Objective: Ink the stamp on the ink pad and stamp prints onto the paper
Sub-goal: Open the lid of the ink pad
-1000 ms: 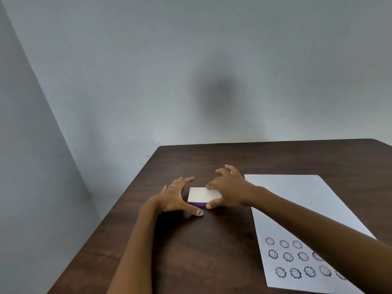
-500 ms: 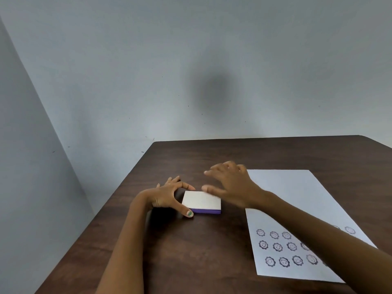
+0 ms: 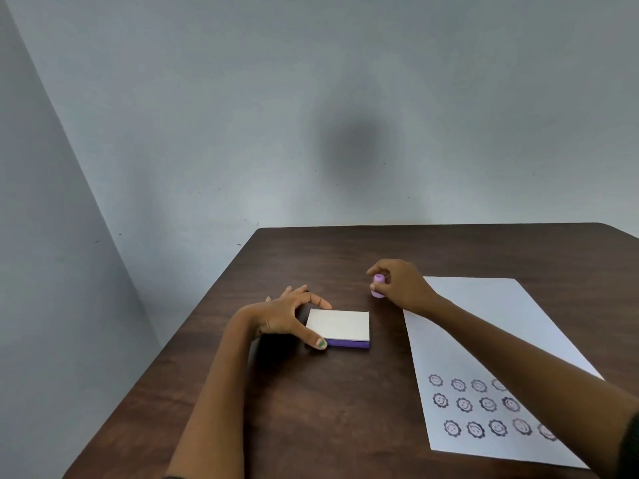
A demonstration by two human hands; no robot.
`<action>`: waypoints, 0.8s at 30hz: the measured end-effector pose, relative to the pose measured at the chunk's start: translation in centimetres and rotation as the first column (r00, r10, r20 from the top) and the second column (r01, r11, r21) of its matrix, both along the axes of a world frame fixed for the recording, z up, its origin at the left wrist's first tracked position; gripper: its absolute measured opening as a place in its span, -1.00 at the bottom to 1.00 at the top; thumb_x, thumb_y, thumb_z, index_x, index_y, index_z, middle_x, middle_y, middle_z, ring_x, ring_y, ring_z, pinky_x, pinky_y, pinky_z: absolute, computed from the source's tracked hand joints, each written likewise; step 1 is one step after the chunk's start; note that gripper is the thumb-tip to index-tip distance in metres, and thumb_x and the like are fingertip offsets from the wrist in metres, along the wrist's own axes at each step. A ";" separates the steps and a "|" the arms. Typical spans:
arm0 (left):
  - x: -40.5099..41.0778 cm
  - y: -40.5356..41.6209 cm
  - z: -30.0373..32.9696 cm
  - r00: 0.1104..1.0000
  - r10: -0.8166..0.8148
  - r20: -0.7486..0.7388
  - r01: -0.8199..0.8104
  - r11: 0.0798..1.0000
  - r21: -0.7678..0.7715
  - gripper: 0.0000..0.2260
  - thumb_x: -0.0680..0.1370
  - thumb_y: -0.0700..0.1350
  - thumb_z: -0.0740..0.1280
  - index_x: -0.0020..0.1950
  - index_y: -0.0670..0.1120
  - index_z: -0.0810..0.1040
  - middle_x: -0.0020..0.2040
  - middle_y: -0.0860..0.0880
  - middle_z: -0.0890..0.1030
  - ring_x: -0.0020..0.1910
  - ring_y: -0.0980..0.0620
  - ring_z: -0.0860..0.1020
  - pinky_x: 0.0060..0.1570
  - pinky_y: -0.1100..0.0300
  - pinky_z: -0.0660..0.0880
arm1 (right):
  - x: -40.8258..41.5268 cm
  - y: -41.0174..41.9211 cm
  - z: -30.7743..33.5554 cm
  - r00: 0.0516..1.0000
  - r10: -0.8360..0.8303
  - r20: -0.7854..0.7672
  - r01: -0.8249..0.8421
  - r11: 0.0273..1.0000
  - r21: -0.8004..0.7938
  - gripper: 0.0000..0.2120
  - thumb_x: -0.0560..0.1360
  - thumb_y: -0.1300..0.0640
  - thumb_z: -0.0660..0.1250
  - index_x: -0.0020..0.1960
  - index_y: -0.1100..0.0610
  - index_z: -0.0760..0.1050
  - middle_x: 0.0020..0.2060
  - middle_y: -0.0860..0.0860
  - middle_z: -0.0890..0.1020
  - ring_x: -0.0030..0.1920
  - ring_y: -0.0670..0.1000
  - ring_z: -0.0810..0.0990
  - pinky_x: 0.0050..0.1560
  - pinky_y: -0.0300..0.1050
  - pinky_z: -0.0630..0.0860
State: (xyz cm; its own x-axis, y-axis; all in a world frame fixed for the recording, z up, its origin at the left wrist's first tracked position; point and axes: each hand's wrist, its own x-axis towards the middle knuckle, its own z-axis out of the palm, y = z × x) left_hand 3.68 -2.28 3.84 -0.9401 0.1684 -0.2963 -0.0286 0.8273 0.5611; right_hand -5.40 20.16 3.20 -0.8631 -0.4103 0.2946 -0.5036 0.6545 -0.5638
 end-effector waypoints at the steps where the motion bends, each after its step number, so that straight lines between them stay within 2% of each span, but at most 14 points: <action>1: 0.0 0.0 0.0 1.000 0.000 0.003 0.000 1.000 0.002 -0.45 0.33 0.07 0.53 0.25 0.27 0.40 0.58 0.01 -0.07 0.53 -0.07 -0.28 0.40 -0.25 -0.38 | 0.4 0.2 0.1 1.000 0.016 0.003 -0.016 1.000 0.001 -0.77 0.46 0.24 0.34 0.10 0.25 0.55 0.06 0.17 0.64 -0.01 0.02 0.57 -0.06 -0.26 0.40; 4: 0.0 0.0 0.0 1.000 -0.001 0.002 0.001 1.000 0.003 -0.46 0.33 0.05 0.54 0.24 0.28 0.41 0.58 0.01 -0.06 0.53 -0.07 -0.26 0.41 -0.25 -0.36 | 1.8 1.1 0.1 0.999 0.051 0.016 -0.051 0.999 -0.004 -0.75 0.45 0.23 0.36 0.12 0.22 0.54 0.06 0.15 0.64 -0.05 -0.03 0.56 -0.07 -0.31 0.42; 7: 0.2 -0.2 -0.1 1.000 0.007 -0.001 -0.007 1.000 0.021 -0.44 0.31 0.04 0.56 0.24 0.28 0.42 0.58 0.03 -0.06 0.53 -0.03 -0.27 0.43 -0.24 -0.32 | 3.3 2.0 0.0 0.997 0.077 0.015 -0.076 0.997 -0.015 -0.75 0.45 0.21 0.37 0.12 0.17 0.54 0.01 0.10 0.66 -0.19 -0.17 0.53 -0.22 -0.53 0.35; 8: 0.2 -0.2 -0.1 1.000 0.009 0.000 -0.009 1.000 0.030 -0.43 0.31 0.03 0.56 0.24 0.28 0.43 0.58 0.04 -0.06 0.53 -0.02 -0.27 0.44 -0.23 -0.31 | 3.9 2.2 -0.1 0.996 0.085 0.013 -0.085 0.996 -0.019 -0.75 0.44 0.20 0.38 0.12 0.16 0.54 0.00 0.09 0.66 -0.21 -0.18 0.52 -0.24 -0.55 0.34; 16: 0.4 -0.3 0.0 1.000 0.003 0.004 -0.003 0.999 0.053 -0.42 0.31 0.00 0.57 0.25 0.26 0.42 0.58 0.06 -0.06 0.53 0.00 -0.27 0.46 -0.20 -0.27 | 7.1 3.4 -0.7 0.990 0.140 -0.002 -0.139 0.989 -0.054 -0.78 0.46 0.15 0.36 0.11 0.12 0.55 -0.04 0.06 0.69 -0.12 -0.09 0.60 -0.13 -0.46 0.41; 19: 0.3 -0.3 -0.1 1.000 0.003 0.002 -0.004 0.998 0.055 -0.43 0.30 0.00 0.57 0.22 0.28 0.43 0.58 0.05 -0.06 0.53 0.00 -0.26 0.46 -0.20 -0.28 | 7.4 3.4 -0.7 0.987 0.161 -0.006 -0.161 0.986 -0.038 -0.71 0.43 0.10 0.40 0.14 0.10 0.53 0.04 0.05 0.66 -0.04 -0.08 0.58 -0.09 -0.46 0.41; 21: 0.3 -0.3 -0.1 1.000 0.001 0.001 -0.001 0.999 0.054 -0.44 0.29 0.02 0.57 0.19 0.31 0.43 0.58 0.05 -0.06 0.53 -0.01 -0.26 0.46 -0.21 -0.27 | 7.4 3.1 -0.4 0.982 0.190 -0.017 -0.189 0.982 0.023 -0.60 0.39 0.00 0.43 0.19 0.06 0.49 0.14 0.00 0.60 0.07 -0.08 0.52 0.01 -0.37 0.41; 24: 0.2 -0.2 -0.2 1.000 0.008 0.006 -0.008 0.999 0.046 -0.40 0.23 0.07 0.57 0.20 0.30 0.43 0.58 0.06 -0.06 0.53 0.00 -0.27 0.45 -0.21 -0.28 | 7.3 2.0 0.4 0.969 0.245 0.037 -0.247 0.947 0.205 -0.44 0.35 -0.16 0.42 0.28 -0.03 0.40 0.26 -0.06 0.50 0.20 -0.06 0.42 0.23 -0.06 0.39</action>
State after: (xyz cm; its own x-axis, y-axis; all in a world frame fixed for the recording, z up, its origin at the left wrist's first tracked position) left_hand 3.83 -2.53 3.64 -0.9397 0.1746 -0.2943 -0.0388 0.8002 0.5985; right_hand 1.89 22.15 3.62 -0.7301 -0.6612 0.1722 -0.6584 0.6135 -0.4360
